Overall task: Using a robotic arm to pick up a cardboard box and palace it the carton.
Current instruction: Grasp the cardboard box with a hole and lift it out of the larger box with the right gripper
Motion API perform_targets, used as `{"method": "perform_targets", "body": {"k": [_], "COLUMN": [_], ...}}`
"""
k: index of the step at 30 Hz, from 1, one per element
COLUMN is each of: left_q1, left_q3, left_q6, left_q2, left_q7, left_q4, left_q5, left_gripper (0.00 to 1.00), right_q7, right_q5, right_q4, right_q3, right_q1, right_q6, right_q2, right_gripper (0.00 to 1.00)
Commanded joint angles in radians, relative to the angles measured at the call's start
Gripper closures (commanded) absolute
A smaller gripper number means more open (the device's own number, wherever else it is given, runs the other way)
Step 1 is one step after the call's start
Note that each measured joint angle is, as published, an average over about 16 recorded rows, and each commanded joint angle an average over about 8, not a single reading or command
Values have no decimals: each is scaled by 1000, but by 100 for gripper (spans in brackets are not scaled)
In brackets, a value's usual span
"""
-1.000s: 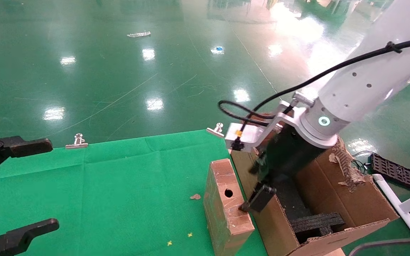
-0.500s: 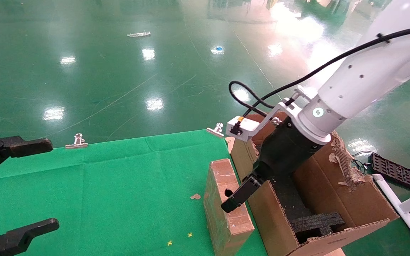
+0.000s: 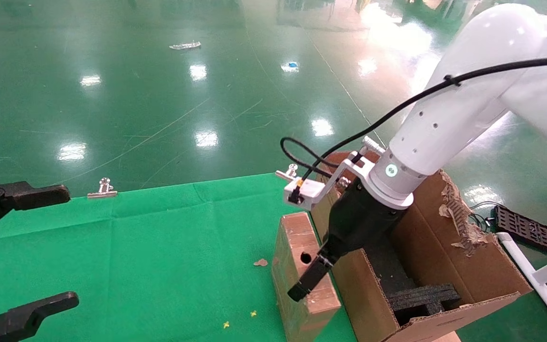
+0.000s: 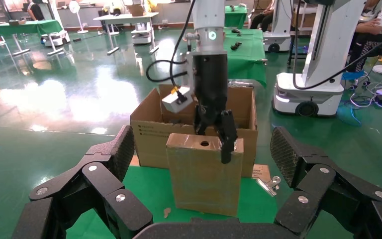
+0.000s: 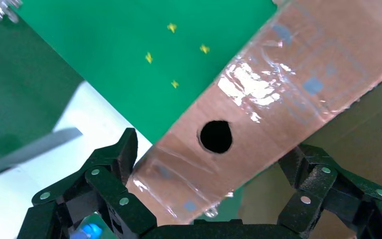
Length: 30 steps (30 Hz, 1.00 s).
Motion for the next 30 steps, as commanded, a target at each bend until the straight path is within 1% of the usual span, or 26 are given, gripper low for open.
{"method": "perform_targets", "body": {"k": [1,3,4,5,6,7,8,19,30], "left_q1": [0,0,0,0,0,0,0,0,0], "left_q3": [0,0,0,0,0,1,1,1,2], "left_q6": [0,0,0,0,0,0,0,-1,-1], "left_q2": [0,0,0,0,0,0,0,-1,-1], "left_q7": [0,0,0,0,0,0,0,1,1], "left_q4": [0,0,0,0,0,0,0,0,0], "left_q5": [0,0,0,0,0,0,0,-1,-1], "left_gripper": [30,55,68,80,91,97,99,100,100], "right_q7": [2,7,9,12,16,19,22,46,41], "right_q5": [-12,-24,-29,-34,-38,-41,-44,-59,-66], "right_q4": [7,22,30,38,46,53,61,110,132], "right_q3": [-7,-11,-12,-14,-15,-16,-16,-23,-22], "right_q1": [-5,-1,1,3,5,6,8,8,6], "right_q6": [6,11,13,15,17,18,20,32,48], "right_q2": [-5,-3,-2,0,2,4,7,30,50], "right_gripper": [61,85,94,98,100,100,100,100,100]}}
